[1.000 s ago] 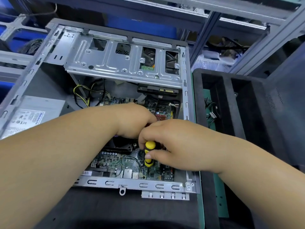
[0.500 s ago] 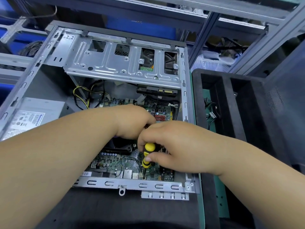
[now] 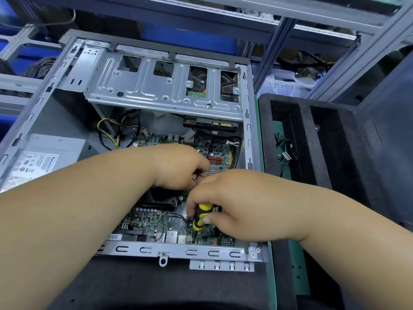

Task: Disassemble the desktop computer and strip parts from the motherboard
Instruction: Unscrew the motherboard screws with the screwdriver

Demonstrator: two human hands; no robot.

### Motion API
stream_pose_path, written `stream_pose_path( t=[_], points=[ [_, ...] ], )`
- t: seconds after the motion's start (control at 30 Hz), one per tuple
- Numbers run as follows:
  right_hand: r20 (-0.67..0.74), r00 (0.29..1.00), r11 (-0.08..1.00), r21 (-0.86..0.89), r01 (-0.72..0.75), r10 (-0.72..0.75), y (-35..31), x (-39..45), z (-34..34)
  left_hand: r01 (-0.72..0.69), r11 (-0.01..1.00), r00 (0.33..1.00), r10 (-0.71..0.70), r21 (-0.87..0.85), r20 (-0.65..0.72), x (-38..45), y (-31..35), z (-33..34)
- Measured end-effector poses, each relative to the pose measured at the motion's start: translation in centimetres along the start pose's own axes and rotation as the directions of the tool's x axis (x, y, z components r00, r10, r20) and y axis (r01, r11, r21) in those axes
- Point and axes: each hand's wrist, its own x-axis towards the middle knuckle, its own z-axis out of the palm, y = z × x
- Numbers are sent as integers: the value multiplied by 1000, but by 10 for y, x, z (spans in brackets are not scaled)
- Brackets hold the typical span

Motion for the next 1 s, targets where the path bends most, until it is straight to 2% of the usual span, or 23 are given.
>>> stream_pose_path(
  t=[0.3,0.53,1.0],
  points=[
    [-95,995,986,-164,13,-28,-3,1,12,17,999,999,-15,-37,47,-3,2,-2],
    [-130,991,1000,22,-5,8,2,-1,9,15,999,999,-13,-44,37,-3,3,-3],
    [-154,987,998,47,47,-39,7,-5,11,6,1000,999,-4,-27,42,1,0,3]
  ],
)
